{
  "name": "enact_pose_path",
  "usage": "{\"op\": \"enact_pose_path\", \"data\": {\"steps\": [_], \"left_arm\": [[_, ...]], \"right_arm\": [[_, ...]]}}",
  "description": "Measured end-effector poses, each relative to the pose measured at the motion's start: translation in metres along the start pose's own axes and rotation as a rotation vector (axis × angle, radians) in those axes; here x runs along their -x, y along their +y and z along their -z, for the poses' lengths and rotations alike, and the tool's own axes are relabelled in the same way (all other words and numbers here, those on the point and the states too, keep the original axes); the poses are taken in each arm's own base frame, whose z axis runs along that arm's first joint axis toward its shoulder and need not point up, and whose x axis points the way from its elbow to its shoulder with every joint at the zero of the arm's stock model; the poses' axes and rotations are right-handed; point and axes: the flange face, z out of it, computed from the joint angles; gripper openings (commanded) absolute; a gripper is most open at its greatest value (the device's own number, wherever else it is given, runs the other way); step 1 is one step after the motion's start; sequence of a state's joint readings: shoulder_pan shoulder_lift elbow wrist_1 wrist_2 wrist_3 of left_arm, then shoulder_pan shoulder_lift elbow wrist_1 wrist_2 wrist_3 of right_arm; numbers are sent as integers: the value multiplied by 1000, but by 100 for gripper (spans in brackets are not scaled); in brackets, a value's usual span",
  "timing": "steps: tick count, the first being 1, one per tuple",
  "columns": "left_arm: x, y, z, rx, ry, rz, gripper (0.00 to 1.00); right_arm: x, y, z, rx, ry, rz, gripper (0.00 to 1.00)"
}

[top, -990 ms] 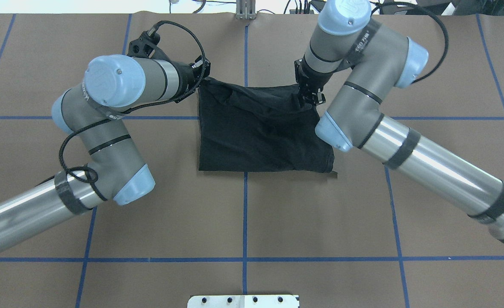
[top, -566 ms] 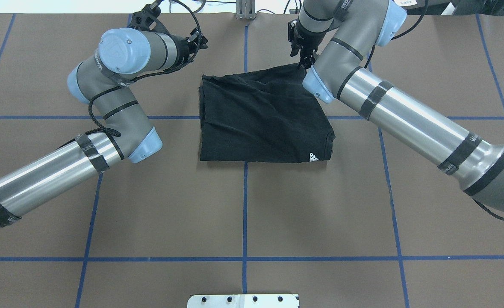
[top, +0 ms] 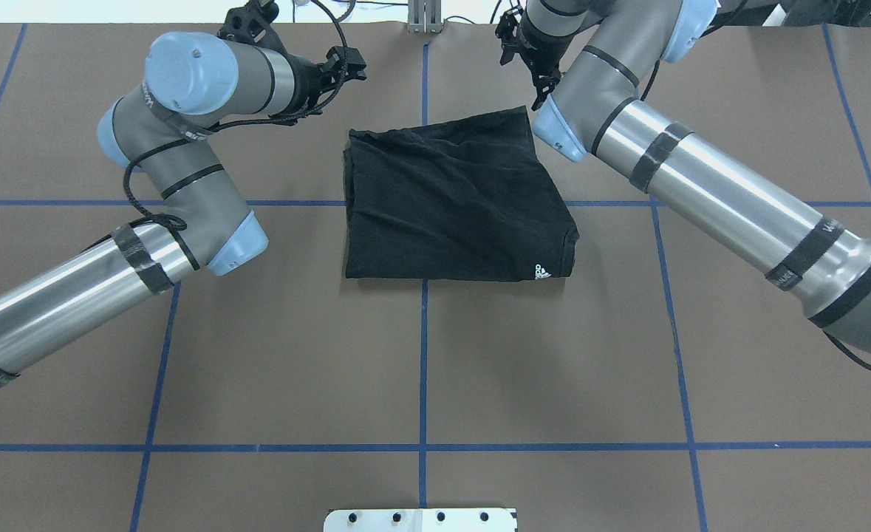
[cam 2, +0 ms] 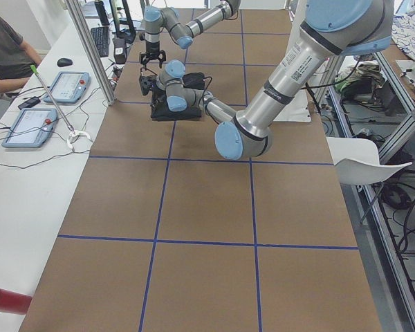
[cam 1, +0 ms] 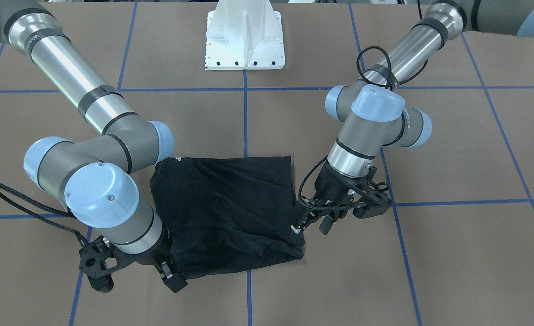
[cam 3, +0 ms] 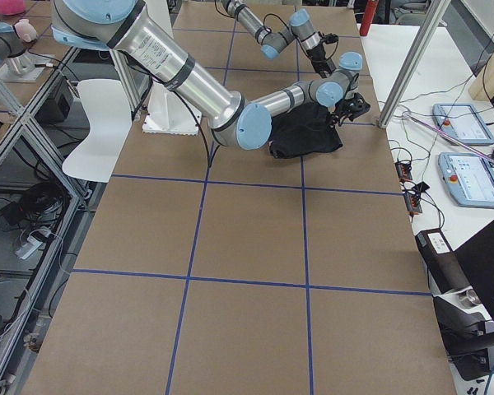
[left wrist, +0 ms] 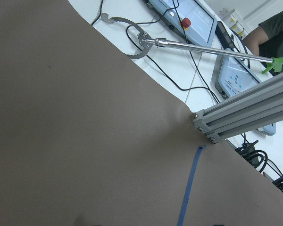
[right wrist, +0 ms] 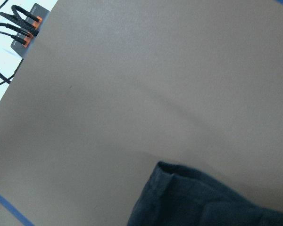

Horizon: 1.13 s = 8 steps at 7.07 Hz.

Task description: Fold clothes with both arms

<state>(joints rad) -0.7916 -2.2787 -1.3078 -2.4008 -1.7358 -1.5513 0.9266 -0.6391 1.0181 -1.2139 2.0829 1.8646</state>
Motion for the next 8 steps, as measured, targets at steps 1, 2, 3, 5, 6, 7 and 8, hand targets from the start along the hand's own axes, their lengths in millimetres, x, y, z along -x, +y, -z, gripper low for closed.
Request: {"op": "enact_pose_path", "data": {"steps": [1, 2, 3, 5, 6, 7, 8], "left_arm": [[27, 1, 26, 13, -20, -148, 100], [63, 0, 58, 17, -57, -319, 100], [107, -5, 95, 26, -97, -480, 100], [198, -39, 176, 80, -164, -722, 100], [246, -64, 217, 124, -193, -826, 100], [290, -92, 254, 161, -214, -915, 100], [332, -117, 287, 192, -229, -989, 100]], "right_arm": [[-47, -34, 6, -11, -10, 125, 100], [-104, -78, 14, -36, 0, 267, 100], [-165, -122, 23, -60, 33, 423, 100], [-278, -205, 45, -73, 112, 695, 100], [-331, -250, 62, -62, 141, 801, 100], [-380, -292, 85, -48, 151, 875, 100], [-426, -327, 110, -35, 144, 934, 100]]}}
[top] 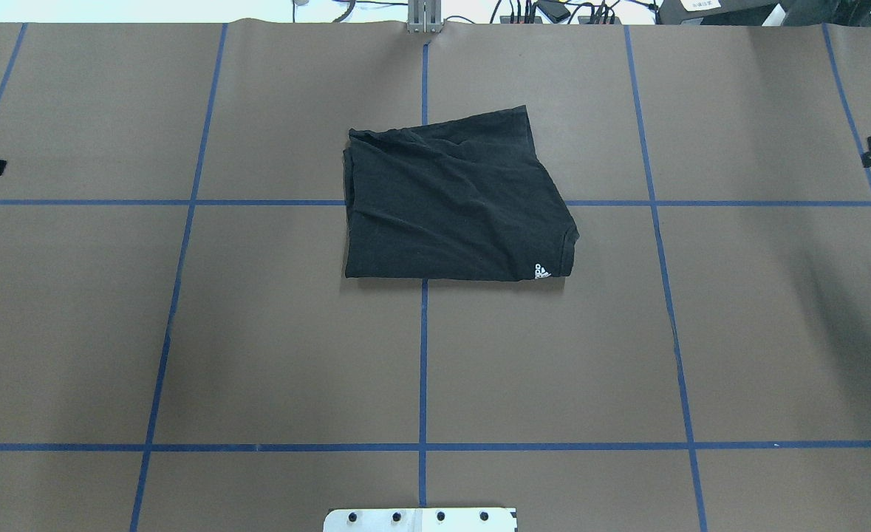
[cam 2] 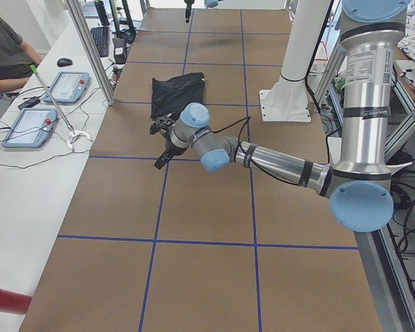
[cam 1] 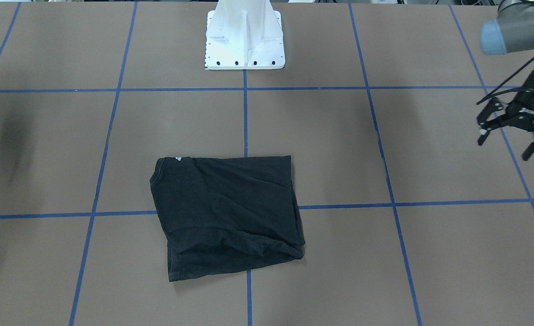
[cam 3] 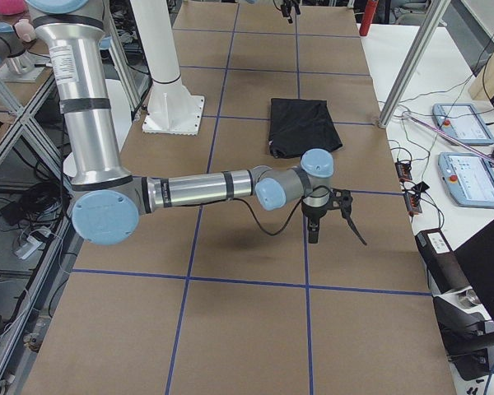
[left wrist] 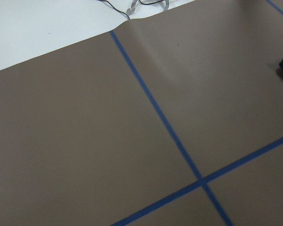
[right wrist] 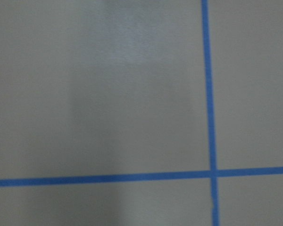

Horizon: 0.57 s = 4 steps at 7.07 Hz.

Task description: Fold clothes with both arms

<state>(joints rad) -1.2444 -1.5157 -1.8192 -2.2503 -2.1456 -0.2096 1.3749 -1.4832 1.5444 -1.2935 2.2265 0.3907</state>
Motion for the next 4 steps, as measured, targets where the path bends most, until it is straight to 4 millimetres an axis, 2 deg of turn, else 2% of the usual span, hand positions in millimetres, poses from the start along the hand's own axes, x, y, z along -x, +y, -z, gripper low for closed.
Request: {"op": "enact_pose_path", "data": {"steps": [1, 2, 4], "left_arm": [[31, 25, 12, 28, 4, -37, 100], [46, 37, 16, 64, 10, -31, 100], [66, 50, 24, 122, 22, 35, 100]], "right_arm": [[-37, 17, 13, 3, -24, 40, 100], [-52, 32, 20, 12, -47, 55, 100], [-58, 47, 26, 17, -57, 69, 100]]}}
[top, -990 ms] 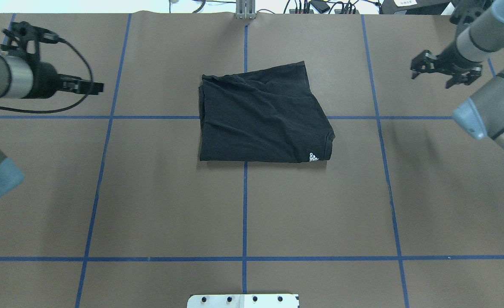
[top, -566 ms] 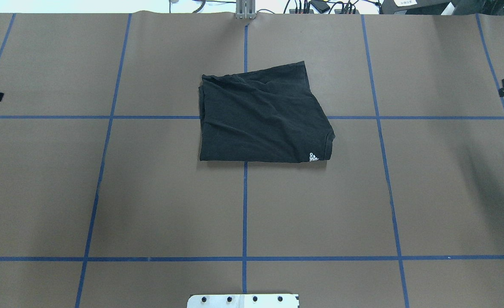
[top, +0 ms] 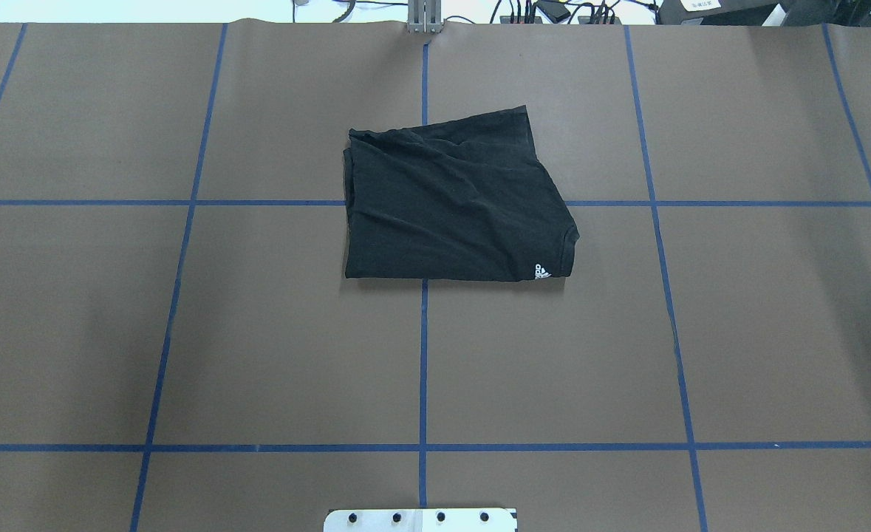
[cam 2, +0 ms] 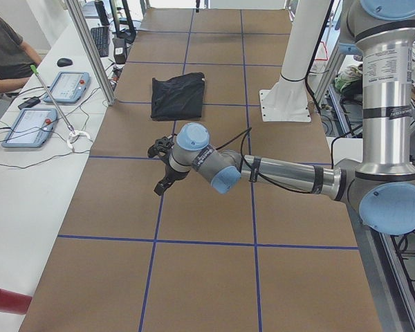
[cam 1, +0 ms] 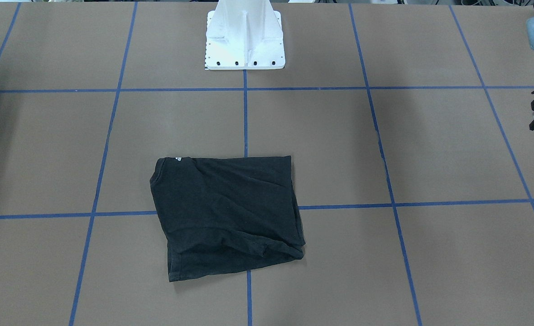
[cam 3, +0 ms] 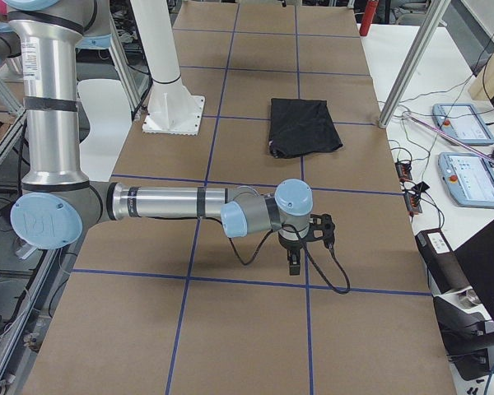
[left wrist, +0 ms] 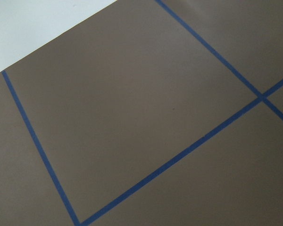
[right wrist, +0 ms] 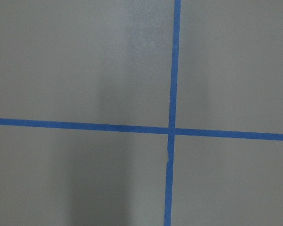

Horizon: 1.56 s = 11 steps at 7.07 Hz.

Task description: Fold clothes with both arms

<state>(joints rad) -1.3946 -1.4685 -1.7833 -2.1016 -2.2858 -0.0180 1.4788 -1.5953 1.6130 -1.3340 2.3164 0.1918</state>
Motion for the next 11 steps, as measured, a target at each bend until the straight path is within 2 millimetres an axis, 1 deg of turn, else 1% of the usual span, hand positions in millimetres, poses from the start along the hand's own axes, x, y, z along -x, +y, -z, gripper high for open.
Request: {"op": "enact_pose_path", "data": {"steps": [2, 3, 4, 6, 7, 9, 11], "left_arm": [[13, 26, 5, 23, 22, 58, 100], [15, 32, 5, 30, 25, 74, 100], [18, 36, 8, 34, 38, 96, 100], [31, 44, 26, 45, 98, 190, 100], [36, 45, 31, 43, 103, 211, 100], [38, 41, 37, 34, 96, 215, 100], [42, 37, 43, 25, 22, 200, 100]], "right_arm": [[6, 5, -8, 12, 36, 23, 100], [9, 5, -10, 15, 42, 30, 100], [13, 5, -7, 16, 39, 33, 100], [32, 4, 11, 51, 31, 10, 100], [36, 9, 17, 70, 30, 4, 100], [34, 17, 18, 90, 26, 2, 100], [32, 18, 17, 94, 25, 0, 100]]}}
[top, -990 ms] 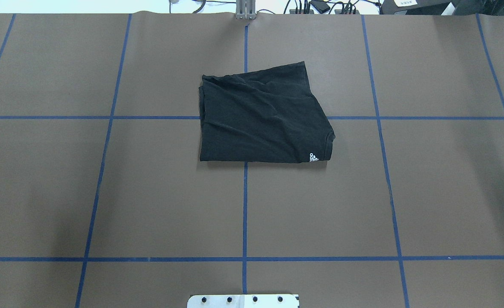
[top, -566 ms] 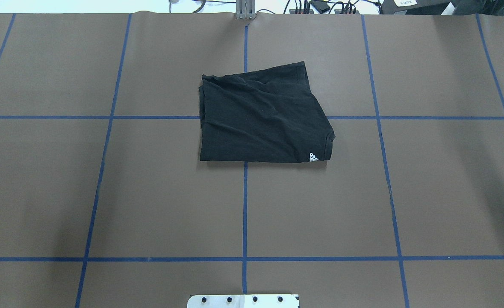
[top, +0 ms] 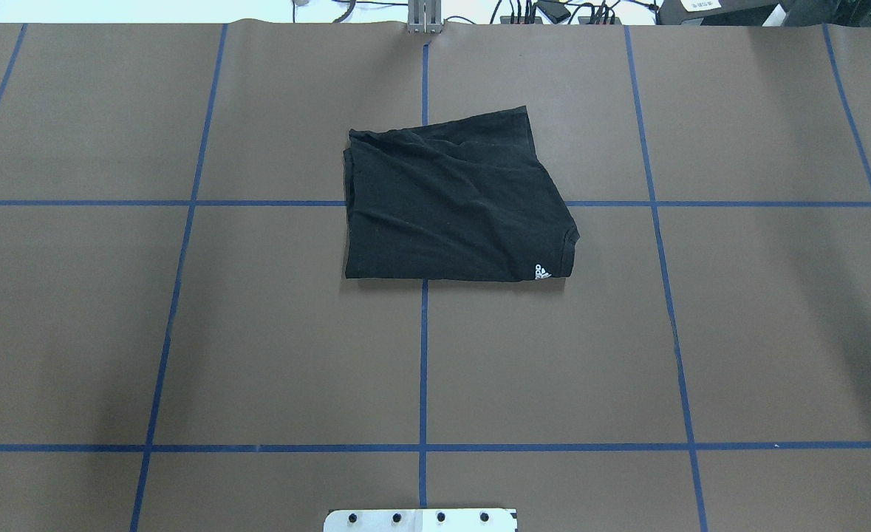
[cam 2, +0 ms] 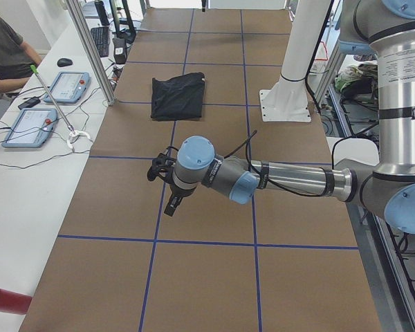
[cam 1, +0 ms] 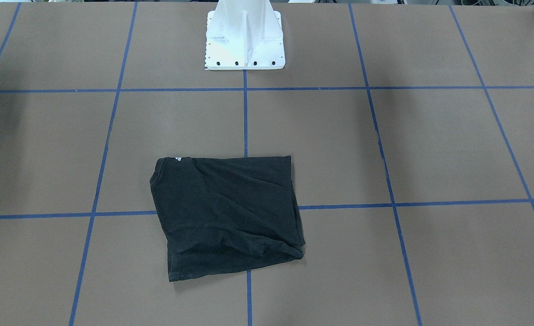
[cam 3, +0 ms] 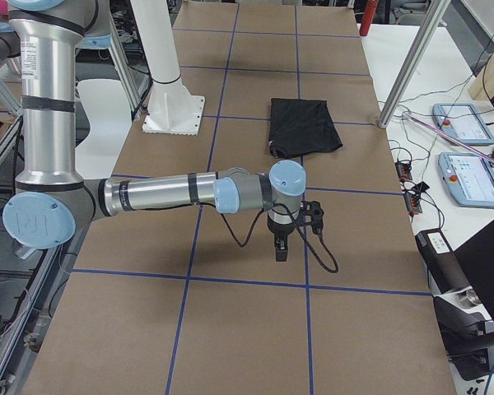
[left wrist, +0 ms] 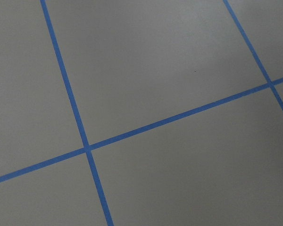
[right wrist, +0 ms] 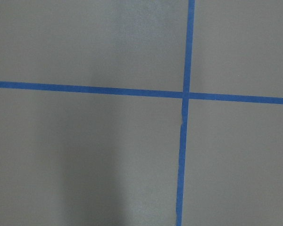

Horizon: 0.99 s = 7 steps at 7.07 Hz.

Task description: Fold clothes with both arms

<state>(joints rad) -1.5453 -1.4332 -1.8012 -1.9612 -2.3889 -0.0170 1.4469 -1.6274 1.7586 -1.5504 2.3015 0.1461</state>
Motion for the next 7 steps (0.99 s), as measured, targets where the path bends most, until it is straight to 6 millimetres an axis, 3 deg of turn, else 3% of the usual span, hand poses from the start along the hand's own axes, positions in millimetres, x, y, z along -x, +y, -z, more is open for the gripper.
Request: {"op": "enact_pose_path", "data": {"steps": [3, 7], "left_arm": [[8, 4, 16, -27, -41, 15, 100], [10, 7, 18, -29, -46, 21, 100]], "right_arm": [[-2, 0, -1, 2, 0, -4, 100], [-3, 1, -1, 2, 1, -9, 100]]}}
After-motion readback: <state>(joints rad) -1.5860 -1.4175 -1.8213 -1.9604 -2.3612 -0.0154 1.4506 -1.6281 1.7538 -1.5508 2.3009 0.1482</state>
